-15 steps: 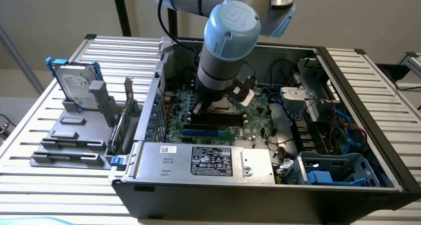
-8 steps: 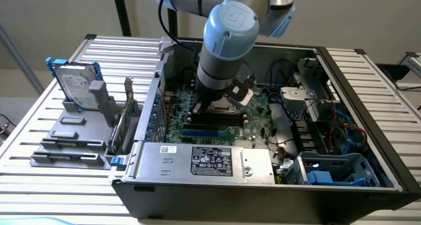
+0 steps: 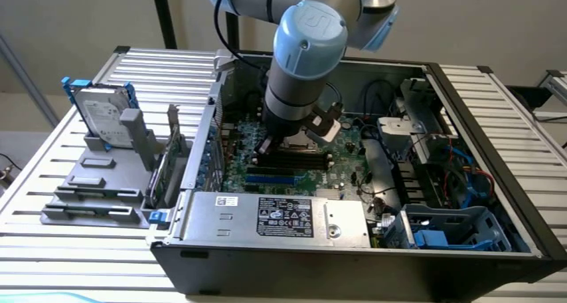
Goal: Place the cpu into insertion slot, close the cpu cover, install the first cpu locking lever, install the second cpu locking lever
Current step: 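Install the second cpu locking lever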
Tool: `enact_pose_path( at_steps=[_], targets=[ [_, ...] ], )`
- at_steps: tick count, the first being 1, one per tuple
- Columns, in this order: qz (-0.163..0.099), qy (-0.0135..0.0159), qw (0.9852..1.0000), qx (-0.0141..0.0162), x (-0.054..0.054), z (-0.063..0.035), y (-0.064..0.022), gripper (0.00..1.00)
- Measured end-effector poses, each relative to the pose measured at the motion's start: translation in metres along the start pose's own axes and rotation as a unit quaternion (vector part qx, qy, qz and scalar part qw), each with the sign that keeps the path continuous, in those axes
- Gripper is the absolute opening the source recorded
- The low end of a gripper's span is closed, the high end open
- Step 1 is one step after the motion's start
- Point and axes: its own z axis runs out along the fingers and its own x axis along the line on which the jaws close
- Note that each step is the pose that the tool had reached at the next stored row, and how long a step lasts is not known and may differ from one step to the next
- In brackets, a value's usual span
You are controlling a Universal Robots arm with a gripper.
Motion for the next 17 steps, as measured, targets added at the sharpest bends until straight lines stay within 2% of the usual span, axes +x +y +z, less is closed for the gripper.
enact_pose_path(
  at_steps=[5,10,17],
  targets=[
    [0.001,-0.0029,1.0,-0.0003,0.002,-0.0079,-0.0022,0.11],
    [0.001,-0.0031,1.0,-0.0003,0.005,-0.0222,-0.0065,0.11],
    [0.001,-0.002,1.0,0.0005,0.005,-0.0236,-0.0069,0.11]
  ],
)
